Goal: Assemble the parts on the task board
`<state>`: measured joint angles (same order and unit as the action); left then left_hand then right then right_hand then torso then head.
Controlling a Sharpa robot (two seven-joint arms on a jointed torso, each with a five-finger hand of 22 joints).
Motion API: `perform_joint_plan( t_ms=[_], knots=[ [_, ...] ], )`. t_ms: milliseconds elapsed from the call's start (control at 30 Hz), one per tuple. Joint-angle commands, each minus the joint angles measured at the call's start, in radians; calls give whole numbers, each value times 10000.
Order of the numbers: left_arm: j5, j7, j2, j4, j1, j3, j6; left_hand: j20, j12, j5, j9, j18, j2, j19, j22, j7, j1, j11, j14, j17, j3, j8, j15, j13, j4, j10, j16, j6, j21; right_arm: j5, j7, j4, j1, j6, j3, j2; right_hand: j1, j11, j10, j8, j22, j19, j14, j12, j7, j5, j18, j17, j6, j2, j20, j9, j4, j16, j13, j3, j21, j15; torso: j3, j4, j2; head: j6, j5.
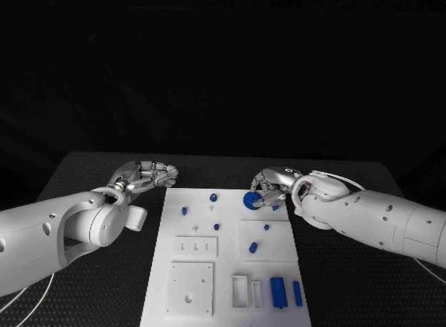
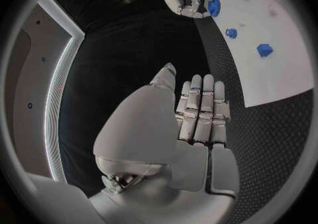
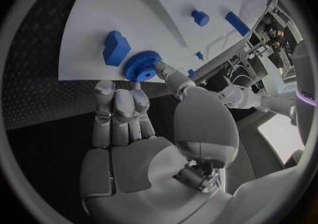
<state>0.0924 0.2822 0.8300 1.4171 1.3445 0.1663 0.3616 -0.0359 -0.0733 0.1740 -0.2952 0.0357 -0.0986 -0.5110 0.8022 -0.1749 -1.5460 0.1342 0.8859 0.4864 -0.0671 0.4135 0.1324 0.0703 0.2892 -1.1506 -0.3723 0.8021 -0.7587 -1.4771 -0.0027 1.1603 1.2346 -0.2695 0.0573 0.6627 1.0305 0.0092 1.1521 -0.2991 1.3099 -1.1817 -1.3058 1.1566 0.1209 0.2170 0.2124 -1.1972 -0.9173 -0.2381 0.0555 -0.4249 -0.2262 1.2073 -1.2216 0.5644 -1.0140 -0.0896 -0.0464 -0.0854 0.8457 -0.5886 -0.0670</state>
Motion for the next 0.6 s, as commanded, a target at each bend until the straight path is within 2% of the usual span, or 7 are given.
perform_joint_plan(
  t_ms=[33, 333, 600],
  knots=[
    [9, 37, -20, 12, 10, -6, -157, 6, 57, 6, 15, -111, -4, 64, 16, -67, 0, 33, -4, 12, 42, -43, 42, -13, 7, 19, 66, 27, -24, -236, -70, -80, -83, 394, 40, -23, -85, 89, -187, 59, 118, 82, 92, -46, 101, 26, 494, 4, -45, 2, 9, 18, -11, -43, 9, -60, -39, -3, -1, 2, 0, -19, -1],
    [21, 6, -10, 7, 10, -4, -177, 6, 59, 6, 16, -110, -9, 66, 20, -69, -2, 35, -4, 13, 43, -47, 42, -14, 4, 25, 68, 22, -24, -644, -77, -270, -167, 506, 62, -59, 257, 99, -274, 78, 107, 132, 152, -97, 110, -38, 494, 57, -4, 31, 12, 32, -204, -89, 62, 68, -20, 6, 4, 3, 4, -74, -30],
    [34, 1, -6, 12, 10, -2, -178, 6, 61, 5, 17, -109, -11, 68, 23, -70, -5, 35, -5, 14, 41, -50, 42, -15, 3, 30, 71, 19, -24, -859, -25, -194, -266, 518, 88, -70, 549, 109, -300, 70, 102, 159, 178, -96, 120, -52, 494, 85, -19, 8, -17, 39, -396, -104, 79, 238, -16, 19, 9, 10, 2, -98, -31]
  ],
)
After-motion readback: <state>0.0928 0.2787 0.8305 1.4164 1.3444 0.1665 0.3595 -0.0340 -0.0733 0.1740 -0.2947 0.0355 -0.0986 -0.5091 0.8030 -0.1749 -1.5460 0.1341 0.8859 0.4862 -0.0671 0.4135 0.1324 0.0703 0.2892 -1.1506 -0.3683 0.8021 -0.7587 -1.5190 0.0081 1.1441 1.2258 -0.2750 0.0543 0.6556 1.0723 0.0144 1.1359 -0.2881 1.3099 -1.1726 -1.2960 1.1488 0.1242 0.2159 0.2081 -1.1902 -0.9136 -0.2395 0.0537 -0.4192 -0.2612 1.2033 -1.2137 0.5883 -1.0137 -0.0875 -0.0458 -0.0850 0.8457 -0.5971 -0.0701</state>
